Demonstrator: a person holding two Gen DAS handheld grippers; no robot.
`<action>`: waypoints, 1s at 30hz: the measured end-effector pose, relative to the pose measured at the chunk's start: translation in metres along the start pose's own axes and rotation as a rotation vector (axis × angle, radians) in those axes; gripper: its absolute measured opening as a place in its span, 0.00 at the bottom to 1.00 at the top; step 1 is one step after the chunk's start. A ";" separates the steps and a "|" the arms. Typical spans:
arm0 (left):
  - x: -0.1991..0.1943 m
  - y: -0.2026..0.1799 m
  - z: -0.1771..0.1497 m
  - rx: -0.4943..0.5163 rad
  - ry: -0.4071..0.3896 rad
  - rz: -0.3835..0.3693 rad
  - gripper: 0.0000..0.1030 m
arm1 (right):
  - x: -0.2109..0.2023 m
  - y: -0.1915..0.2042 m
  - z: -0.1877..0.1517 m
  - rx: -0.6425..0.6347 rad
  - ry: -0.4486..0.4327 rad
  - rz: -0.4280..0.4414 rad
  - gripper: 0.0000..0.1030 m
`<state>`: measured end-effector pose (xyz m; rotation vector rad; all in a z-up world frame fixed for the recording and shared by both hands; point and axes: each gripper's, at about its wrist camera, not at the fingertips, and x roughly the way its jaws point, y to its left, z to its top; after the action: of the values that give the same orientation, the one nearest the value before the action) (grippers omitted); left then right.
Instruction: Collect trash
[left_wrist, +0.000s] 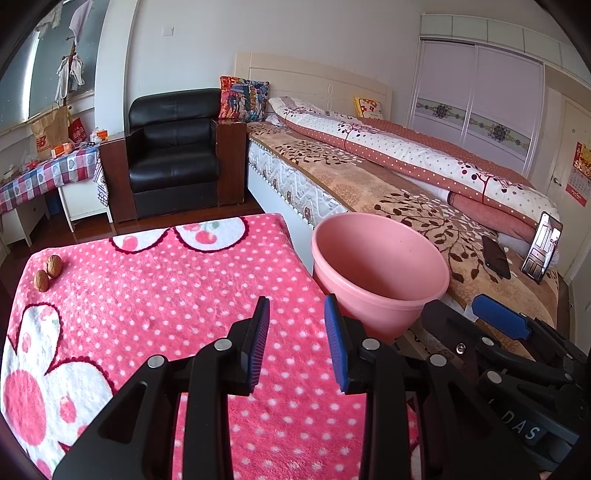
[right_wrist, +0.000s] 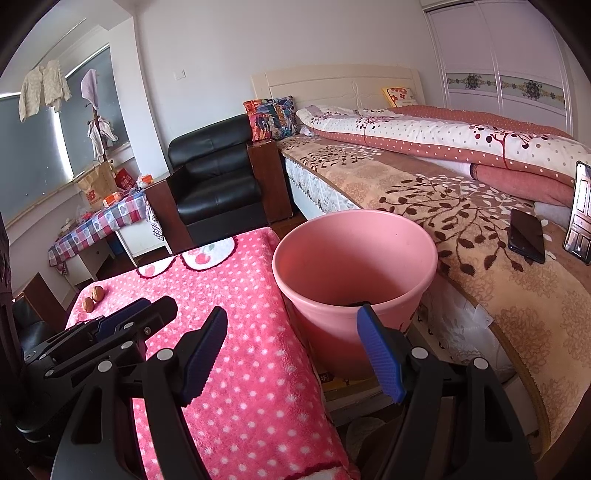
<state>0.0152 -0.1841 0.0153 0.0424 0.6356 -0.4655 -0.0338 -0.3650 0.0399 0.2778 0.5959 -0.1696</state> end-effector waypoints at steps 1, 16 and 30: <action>-0.001 0.000 0.000 0.000 -0.001 0.000 0.30 | -0.002 0.000 0.000 -0.001 -0.002 0.000 0.70; -0.005 0.000 0.002 -0.003 -0.008 -0.003 0.30 | -0.007 0.002 0.001 -0.005 -0.013 -0.004 0.70; -0.010 -0.002 0.004 -0.005 -0.018 -0.005 0.30 | -0.011 0.003 0.001 -0.006 -0.019 -0.003 0.70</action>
<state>0.0096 -0.1825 0.0248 0.0320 0.6196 -0.4690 -0.0416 -0.3614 0.0482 0.2695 0.5776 -0.1732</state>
